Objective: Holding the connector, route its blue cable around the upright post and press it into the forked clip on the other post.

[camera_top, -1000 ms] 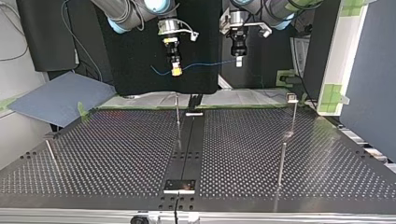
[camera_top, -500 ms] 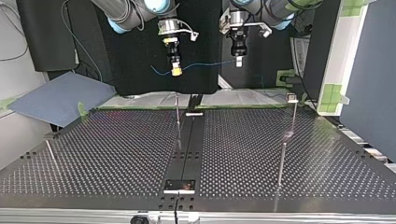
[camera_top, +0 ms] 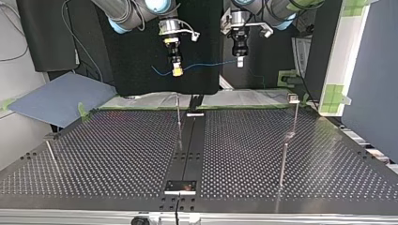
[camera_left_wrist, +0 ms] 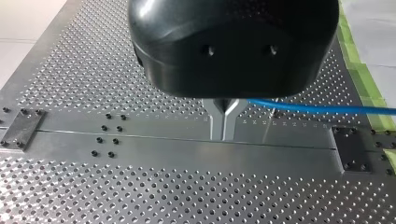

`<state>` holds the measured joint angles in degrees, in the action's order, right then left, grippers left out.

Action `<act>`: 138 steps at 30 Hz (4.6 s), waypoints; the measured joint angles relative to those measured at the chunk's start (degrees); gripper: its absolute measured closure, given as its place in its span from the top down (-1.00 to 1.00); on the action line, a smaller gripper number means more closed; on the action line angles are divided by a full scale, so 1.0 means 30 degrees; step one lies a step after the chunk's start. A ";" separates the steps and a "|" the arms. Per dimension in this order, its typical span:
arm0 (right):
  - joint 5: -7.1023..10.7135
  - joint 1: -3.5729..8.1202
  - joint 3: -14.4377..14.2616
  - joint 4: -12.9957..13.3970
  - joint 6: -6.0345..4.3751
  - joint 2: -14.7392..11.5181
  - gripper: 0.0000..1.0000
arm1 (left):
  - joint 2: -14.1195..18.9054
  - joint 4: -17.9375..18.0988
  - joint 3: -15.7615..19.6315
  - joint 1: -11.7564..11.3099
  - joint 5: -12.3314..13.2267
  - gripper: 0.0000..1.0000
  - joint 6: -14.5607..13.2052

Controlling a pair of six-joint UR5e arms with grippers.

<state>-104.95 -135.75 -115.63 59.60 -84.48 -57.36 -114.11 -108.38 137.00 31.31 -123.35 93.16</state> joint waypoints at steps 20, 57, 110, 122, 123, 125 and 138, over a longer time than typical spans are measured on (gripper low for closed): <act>0.0000 0.0001 -0.0001 0.0001 0.0000 0.0001 -1.00 | -0.0001 -0.0001 0.0000 0.0000 0.0000 -1.00 0.0000; 0.0000 0.0001 0.0000 0.0001 -0.0001 0.0000 -1.00 | 0.0000 0.0000 0.0000 0.0000 0.0000 -1.00 0.0000; -0.0003 0.0003 0.0004 -0.0033 -0.0003 0.0004 -1.00 | -0.0235 -0.0176 0.0205 0.0000 0.0791 -1.00 -0.0205; -0.1416 0.0199 0.0518 -0.1664 -0.0575 0.0346 -1.00 | -0.0234 -0.0176 0.0205 0.0000 0.0791 -1.00 -0.0204; -0.1460 0.0200 0.0519 -0.1816 -0.0578 0.0346 -1.00 | -0.0235 -0.0176 0.0205 0.0000 0.0791 -1.00 -0.0205; -0.1516 0.0203 0.0521 -0.2188 -0.0583 0.0349 -1.00 | -0.0234 -0.0176 0.0205 0.0000 0.0791 -1.00 -0.0205; -0.1541 0.0184 0.0573 -0.2903 -0.0613 0.0383 -1.00 | -0.0130 -0.0284 0.0103 -0.0101 0.0896 -1.00 -0.0310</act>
<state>-109.57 -135.20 -113.91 50.89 -86.32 -56.21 -114.50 -109.23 137.31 31.01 -120.66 92.23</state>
